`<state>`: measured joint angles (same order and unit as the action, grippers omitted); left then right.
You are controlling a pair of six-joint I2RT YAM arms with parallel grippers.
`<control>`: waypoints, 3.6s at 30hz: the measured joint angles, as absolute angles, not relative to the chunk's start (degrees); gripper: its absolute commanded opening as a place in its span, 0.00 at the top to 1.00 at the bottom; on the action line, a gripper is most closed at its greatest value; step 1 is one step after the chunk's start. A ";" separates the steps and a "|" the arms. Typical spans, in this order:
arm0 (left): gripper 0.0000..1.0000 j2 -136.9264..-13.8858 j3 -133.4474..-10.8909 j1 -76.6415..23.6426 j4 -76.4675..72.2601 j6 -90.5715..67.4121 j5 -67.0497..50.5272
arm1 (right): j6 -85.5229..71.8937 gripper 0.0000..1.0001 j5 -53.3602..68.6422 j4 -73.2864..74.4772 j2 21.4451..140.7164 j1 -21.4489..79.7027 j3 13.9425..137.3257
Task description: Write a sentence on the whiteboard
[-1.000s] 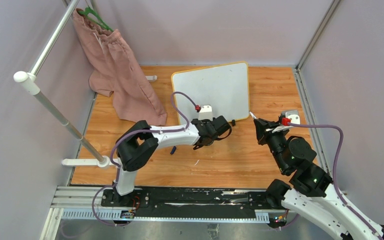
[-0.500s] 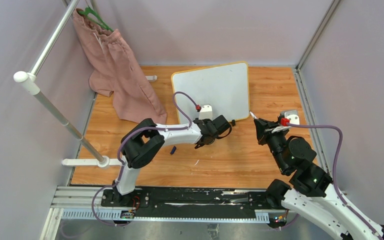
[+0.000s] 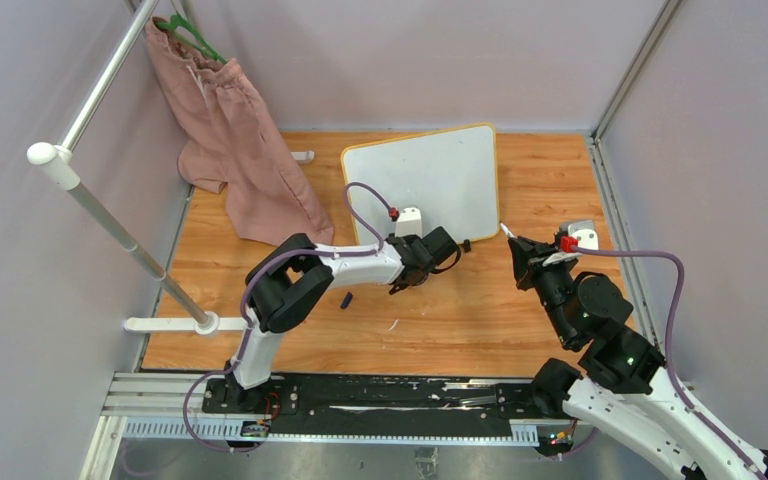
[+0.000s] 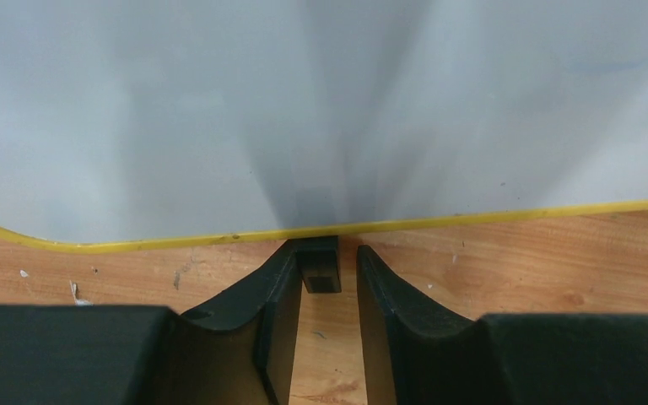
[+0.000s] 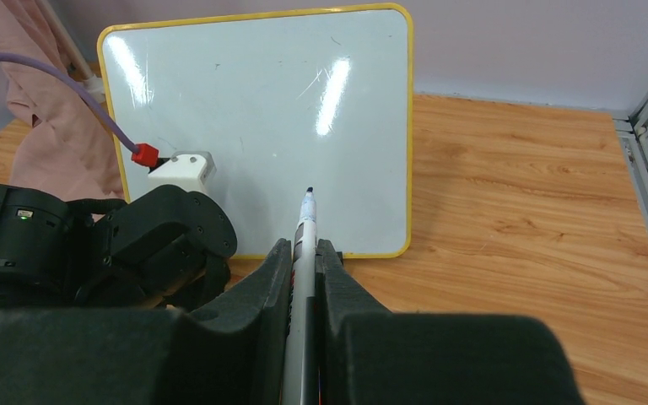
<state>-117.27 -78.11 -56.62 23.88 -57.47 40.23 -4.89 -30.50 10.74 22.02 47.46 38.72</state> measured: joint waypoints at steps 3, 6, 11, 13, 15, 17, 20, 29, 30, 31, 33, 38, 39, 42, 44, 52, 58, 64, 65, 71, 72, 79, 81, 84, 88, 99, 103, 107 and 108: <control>0.75 -117.27 -78.06 -56.31 23.53 -57.39 40.25 | -4.89 1.00 -30.50 10.74 22.11 47.46 38.72; 0.83 -117.27 -77.71 -56.31 23.33 -57.30 40.38 | -4.91 1.00 -30.50 10.72 22.50 47.46 38.72; 0.98 -116.57 -75.68 -56.27 20.78 -57.69 40.99 | -4.97 1.00 -30.50 10.72 23.03 47.46 38.72; 1.00 -115.77 -74.11 -56.27 19.07 -57.78 40.95 | -5.06 1.00 -30.48 10.72 23.20 47.46 38.72; 1.00 -114.67 -72.20 -56.25 17.50 -58.00 40.80 | -5.28 1.00 -30.44 10.70 23.46 47.46 38.72; 1.00 -112.99 -69.73 -56.27 16.69 -58.22 40.64 | -5.56 1.00 -30.37 10.72 23.81 47.46 38.72; 1.00 -110.06 -65.84 -56.42 16.43 -58.57 40.12 | -6.24 1.00 -29.95 10.72 24.56 47.46 38.70; 1.00 -103.79 -57.58 -58.74 16.19 -59.64 39.99 | -8.58 1.00 -28.60 10.35 25.67 47.46 37.91; 1.00 -103.15 -56.73 -59.13 16.03 -59.79 39.97 | -8.88 1.00 -28.51 10.33 25.69 47.46 37.71; 1.00 -102.52 -55.92 -59.51 15.88 -59.88 39.90 | -9.26 1.00 -28.42 10.37 25.74 47.46 37.54; 1.00 -101.73 -54.81 -60.23 15.44 -59.86 39.81 | -9.93 1.00 -28.18 10.35 25.74 47.46 37.21; 1.00 -101.32 -54.19 -61.69 15.05 -59.29 39.44 | -11.81 1.00 -27.35 10.41 25.78 47.46 36.36; 1.00 -101.32 -54.19 -61.98 15.07 -59.18 39.44 | -12.19 1.00 -27.20 10.52 25.78 47.46 36.32; 1.00 -101.34 -54.28 -63.29 15.22 -59.22 39.42 | -12.80 1.00 -26.98 10.76 25.78 47.46 36.23; 1.00 -101.34 -54.33 -64.27 15.44 -59.75 39.40 | -13.10 1.00 -26.98 10.83 25.78 47.46 36.10; 0.67 -100.75 -54.41 -65.23 16.40 -60.73 38.96 | -14.15 1.00 -26.87 11.18 25.78 47.46 36.07; 0.43 -97.60 -54.13 -66.15 18.94 -60.34 35.97 | -14.20 1.00 -25.80 11.60 25.87 47.46 36.29; 0.26 -90.28 -52.31 -66.19 21.37 -59.94 34.89 | -13.76 1.00 -24.75 12.05 26.33 47.46 38.02; 0.22 -88.25 -51.79 -66.19 21.80 -59.48 34.89 | -13.50 1.00 -24.47 12.12 26.41 47.46 38.46; 0.12 -73.89 -49.10 -64.36 23.27 -49.93 34.20 | -11.60 1.00 -21.15 12.60 29.45 47.46 42.28; 0.10 -70.83 -48.88 -62.61 23.22 -47.51 33.19 | -11.46 1.00 -20.53 12.62 30.17 47.46 42.68; 0.11 -52.25 -47.27 -43.35 20.62 -35.24 23.05 | -10.98 1.00 -15.97 12.47 33.32 47.46 43.24; 0.10 -49.30 -46.83 -36.80 19.70 -33.26 17.93 | -10.79 1.00 -14.96 12.40 33.65 47.46 43.24; 0.08 -47.37 -44.21 -25.50 16.03 -32.71 6.37 | -10.48 1.00 -13.45 11.86 34.09 47.46 43.24; 0.08 -50.24 -38.39 -14.24 5.28 -36.03 -9.93 | -10.35 1.00 -11.27 9.76 34.94 47.46 43.24; 0.00 -61.08 -27.14 -12.16 -29.06 -39.64 -22.04 | -10.44 1.00 -6.24 1.50 36.93 47.46 40.64; 0.00 -65.10 -27.14 -11.77 -36.40 -39.62 -23.88 | -10.50 1.00 -4.43 -0.40 39.59 47.46 40.75; 0.04 -70.98 -25.45 -11.55 -46.94 -42.35 -27.83 | -10.74 1.00 -3.66 -0.93 43.05 47.46 41.06; 0.06 -72.44 -24.84 -11.53 -49.34 -43.27 -28.53 | -11.00 1.00 -3.31 -0.93 44.05 47.44 41.39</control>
